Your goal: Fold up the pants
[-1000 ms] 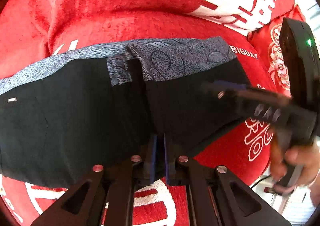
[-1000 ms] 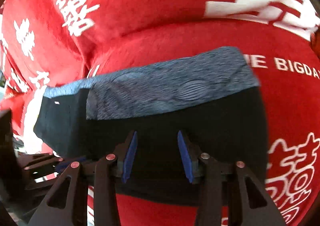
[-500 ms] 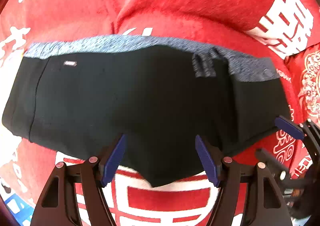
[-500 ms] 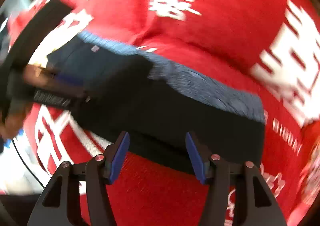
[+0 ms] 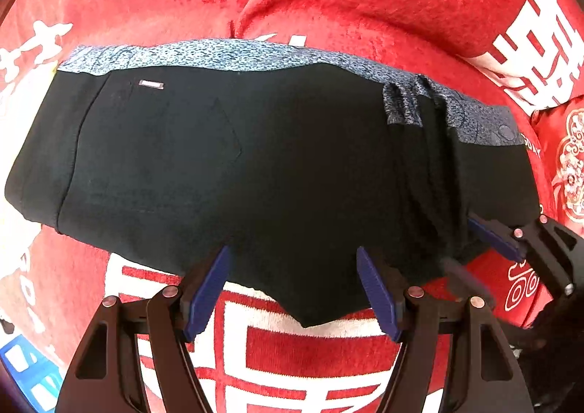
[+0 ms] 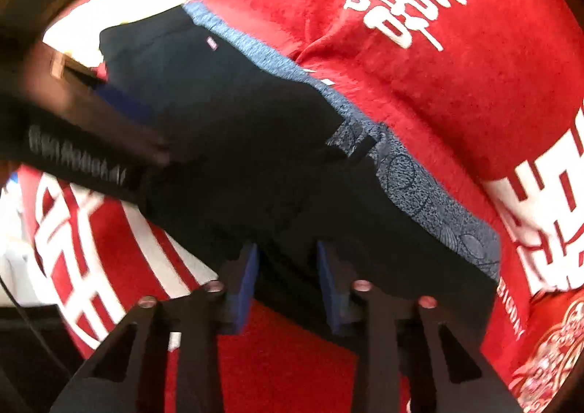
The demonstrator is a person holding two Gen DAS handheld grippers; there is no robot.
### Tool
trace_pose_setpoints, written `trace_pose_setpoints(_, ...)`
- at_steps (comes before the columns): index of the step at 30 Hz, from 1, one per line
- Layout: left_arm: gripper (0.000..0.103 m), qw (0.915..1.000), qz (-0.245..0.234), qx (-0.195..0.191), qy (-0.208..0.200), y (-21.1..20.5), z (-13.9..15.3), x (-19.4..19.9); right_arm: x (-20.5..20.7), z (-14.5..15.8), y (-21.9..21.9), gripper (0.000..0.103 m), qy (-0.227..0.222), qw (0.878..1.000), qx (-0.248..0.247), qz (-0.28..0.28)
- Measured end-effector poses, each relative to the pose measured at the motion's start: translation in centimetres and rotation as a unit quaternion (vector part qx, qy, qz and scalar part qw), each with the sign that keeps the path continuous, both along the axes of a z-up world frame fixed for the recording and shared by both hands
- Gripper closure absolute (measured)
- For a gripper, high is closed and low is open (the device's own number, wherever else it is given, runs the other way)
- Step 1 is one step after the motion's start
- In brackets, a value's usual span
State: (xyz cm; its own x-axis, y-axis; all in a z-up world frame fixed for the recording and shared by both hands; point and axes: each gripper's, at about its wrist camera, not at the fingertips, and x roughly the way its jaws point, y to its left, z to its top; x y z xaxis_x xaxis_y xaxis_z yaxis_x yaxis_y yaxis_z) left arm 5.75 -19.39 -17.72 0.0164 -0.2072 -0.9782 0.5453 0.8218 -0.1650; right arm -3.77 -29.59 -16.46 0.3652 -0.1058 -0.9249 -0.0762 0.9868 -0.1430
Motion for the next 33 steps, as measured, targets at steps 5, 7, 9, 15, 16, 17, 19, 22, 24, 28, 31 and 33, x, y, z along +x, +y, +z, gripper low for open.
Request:
trace_pose_setpoints(5,0.032,0.9998,0.016,0.01,-0.002,1.1,0.5,0.6,1.1,1.9,-0.9,0.074,-0.005,0.997,0.069,-0.037)
trace_pose_setpoints(7,0.032,0.9996,0.024,0.013,-0.003,1.6,0.4,0.9,1.6,1.2,-0.6,0.075,0.005,0.997,0.072,-0.036)
trace_pose_setpoints(9,0.032,0.9994,0.029,0.017,-0.002,2.1,0.2,1.0,2.1,-0.2,-0.1,0.074,0.019,0.995,0.08,-0.05)
trace_pose_setpoints(15,0.032,0.9987,0.043,0.028,-0.002,3.4,0.0,1.0,2.0,-0.9,1.3,0.055,0.023,0.995,0.073,-0.07)
trace_pose_setpoints(16,0.032,0.9984,0.045,0.033,-0.001,3.5,-0.1,1.0,1.9,-0.7,1.5,0.052,0.024,0.994,0.08,-0.068)
trace_pose_setpoints(17,0.032,0.9982,0.048,0.037,0.001,3.7,-0.1,1.0,1.8,-0.3,1.7,0.05,0.025,0.994,0.082,-0.066)
trace_pose_setpoints(19,0.032,0.9974,0.055,0.046,0.003,4.1,0.0,1.1,1.7,0.7,1.8,0.05,0.023,0.994,0.087,-0.061)
trace_pose_setpoints(22,0.028,0.997,0.061,0.048,0.002,4.5,0.4,1.3,1.6,2.4,1.2,0.05,0.013,0.989,0.126,-0.08)
trace_pose_setpoints(24,0.027,0.9969,0.063,0.048,-0.001,4.8,0.7,1.6,1.7,3.1,0.6,0.05,0.003,0.986,0.133,-0.102)
trace_pose_setpoints(28,0.027,0.9967,0.066,0.047,-0.006,5.9,1.0,2.2,3.2,3.8,-2.2,0.052,-0.015,0.977,0.136,-0.161)
trace_pose_setpoints(31,0.027,0.996,0.076,0.046,-0.003,6.9,0.7,2.9,5.7,2.7,-6.0,0.052,-0.01,0.959,0.167,-0.228)
trace_pose_setpoints(33,0.027,0.9953,0.085,0.046,-0.001,7.6,0.8,3.0,6.8,1.5,-7.6,0.052,-0.001,0.948,0.183,-0.26)
